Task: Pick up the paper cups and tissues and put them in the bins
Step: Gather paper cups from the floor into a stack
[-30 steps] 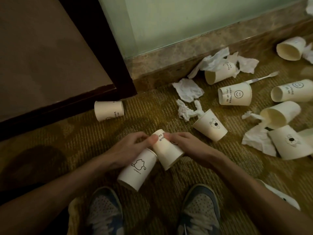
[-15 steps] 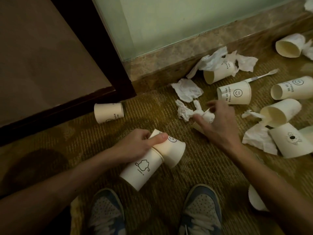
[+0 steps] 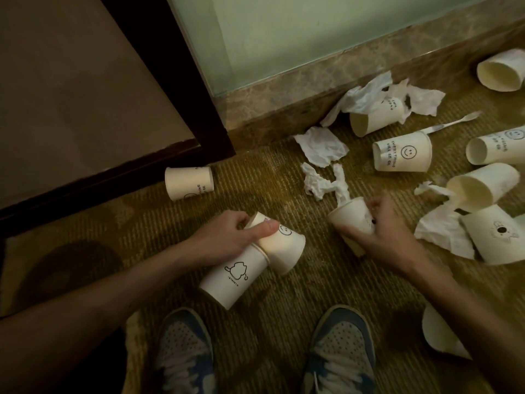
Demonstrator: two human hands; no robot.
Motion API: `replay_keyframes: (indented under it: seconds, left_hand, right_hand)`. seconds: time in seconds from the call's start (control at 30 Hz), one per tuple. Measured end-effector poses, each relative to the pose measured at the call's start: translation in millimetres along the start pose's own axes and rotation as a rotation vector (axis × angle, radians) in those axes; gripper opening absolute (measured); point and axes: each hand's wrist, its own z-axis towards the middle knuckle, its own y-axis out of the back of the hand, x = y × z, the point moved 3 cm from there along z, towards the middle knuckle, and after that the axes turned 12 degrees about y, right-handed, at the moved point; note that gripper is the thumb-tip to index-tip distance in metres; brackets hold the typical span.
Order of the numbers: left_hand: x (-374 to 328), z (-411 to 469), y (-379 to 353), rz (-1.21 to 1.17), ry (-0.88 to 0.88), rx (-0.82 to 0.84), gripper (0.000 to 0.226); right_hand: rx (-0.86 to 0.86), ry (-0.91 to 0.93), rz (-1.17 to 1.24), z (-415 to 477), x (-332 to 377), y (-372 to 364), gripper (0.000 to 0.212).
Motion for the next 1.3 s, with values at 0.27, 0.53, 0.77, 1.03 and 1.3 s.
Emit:
replay_keyframes:
  seconds: [0.27,0.53,0.77,1.03,1.3]
  left_hand:
    - [-23,-52,73,0.140,-0.061,-0.136,0.083]
    - [-37,-177,182,0.151,-0.150,-0.469,0.069]
    - [-1,-311,234,0.146,-0.176,-0.686,0.061]
    - [130,-425,215,0.061,-0.049,-0.907,0.056]
    - [264,-375,138,-0.036,0.192,-0.845,0.067]
  right_hand:
    - [0.144,0.255,0.368,1,127,-14,0.067]
    - [0.267,0.652,0.226,-1,321,26,0.048]
    - [0.471,0.817,0.112,-51,458,32,0.051]
    - [0.512,1.051,0.087,-136,543,-89,0.053]
    - [0.771,0.979,-0.211,-174,483,-225,0.035]
